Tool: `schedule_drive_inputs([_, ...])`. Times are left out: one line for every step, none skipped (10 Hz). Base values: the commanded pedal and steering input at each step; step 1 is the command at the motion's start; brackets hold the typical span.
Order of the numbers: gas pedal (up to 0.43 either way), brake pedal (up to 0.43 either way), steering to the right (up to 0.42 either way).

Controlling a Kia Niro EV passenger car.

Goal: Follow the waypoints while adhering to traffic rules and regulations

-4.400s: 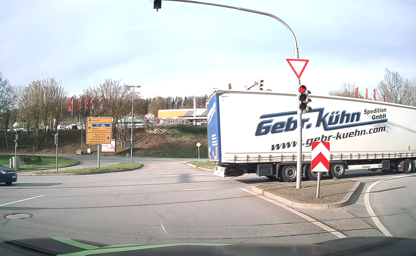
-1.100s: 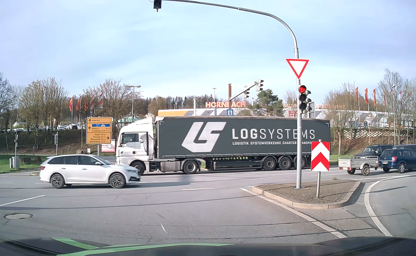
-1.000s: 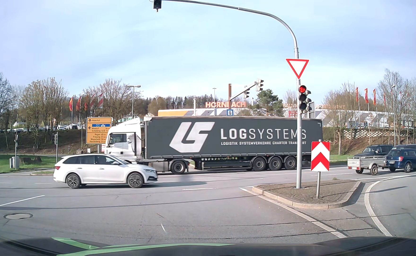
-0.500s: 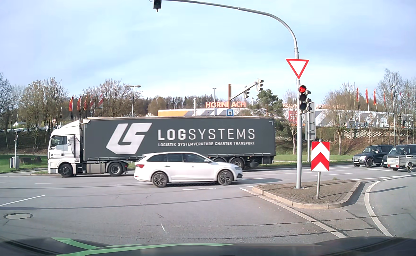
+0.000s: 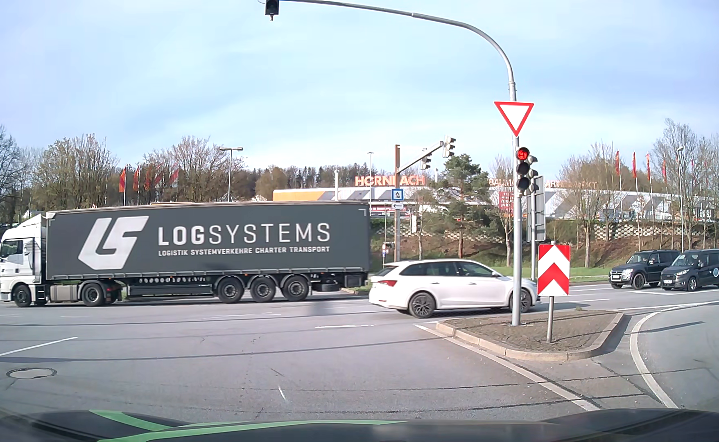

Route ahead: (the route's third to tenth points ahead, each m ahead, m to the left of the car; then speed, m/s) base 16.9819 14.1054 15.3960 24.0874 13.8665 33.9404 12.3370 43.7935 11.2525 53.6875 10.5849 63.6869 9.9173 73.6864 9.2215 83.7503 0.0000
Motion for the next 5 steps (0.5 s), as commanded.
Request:
schedule_drive_inputs([0.000, 0.384, -0.002])
schedule_drive_inputs([0.000, 0.384, -0.002])
schedule_drive_inputs([0.000, 0.384, -0.002])
schedule_drive_inputs([0.000, 0.384, -0.002])
schedule_drive_inputs([0.000, 0.384, -0.002])
